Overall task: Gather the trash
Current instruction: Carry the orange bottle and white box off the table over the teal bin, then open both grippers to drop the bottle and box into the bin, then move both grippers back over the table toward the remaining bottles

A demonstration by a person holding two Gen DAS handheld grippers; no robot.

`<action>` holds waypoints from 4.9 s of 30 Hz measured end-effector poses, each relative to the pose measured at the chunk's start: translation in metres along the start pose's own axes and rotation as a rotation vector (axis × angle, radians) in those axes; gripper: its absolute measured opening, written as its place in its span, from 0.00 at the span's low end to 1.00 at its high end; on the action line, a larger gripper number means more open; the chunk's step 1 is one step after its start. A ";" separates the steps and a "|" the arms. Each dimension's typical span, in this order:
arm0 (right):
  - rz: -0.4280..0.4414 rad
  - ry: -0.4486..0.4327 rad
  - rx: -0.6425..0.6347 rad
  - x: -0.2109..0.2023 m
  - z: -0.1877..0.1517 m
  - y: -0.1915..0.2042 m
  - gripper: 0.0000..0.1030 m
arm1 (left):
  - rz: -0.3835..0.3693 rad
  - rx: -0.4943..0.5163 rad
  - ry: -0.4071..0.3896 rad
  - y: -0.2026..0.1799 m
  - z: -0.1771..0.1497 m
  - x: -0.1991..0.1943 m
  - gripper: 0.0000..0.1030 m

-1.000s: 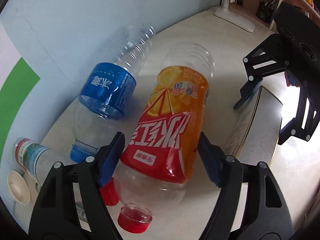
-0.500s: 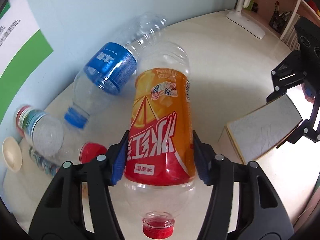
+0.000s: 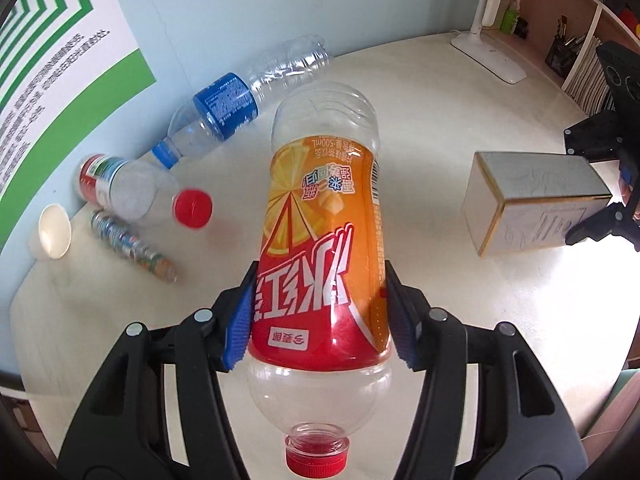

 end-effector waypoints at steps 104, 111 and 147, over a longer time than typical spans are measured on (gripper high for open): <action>0.518 0.727 -0.610 0.501 -0.270 0.609 0.48 | 0.257 -1.659 0.204 -0.087 -0.889 -0.058 0.53; 0.416 0.844 -0.598 0.578 -0.337 0.592 0.48 | 0.173 -1.685 0.318 -0.092 -0.927 0.020 0.53; 0.624 0.402 -0.668 0.268 -0.126 0.590 0.69 | 0.313 -1.409 0.137 -0.083 -0.756 -0.204 0.84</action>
Point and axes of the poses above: each gripper's, at about its wrist camera, not at the fingertips, and x roughly the way its jaws point, y to its left, z to its top, the point moved 2 cm from there along x, roughly the way its jaws point, and after that the axes turned 3 degrees about -x, right-handed, at the moved point
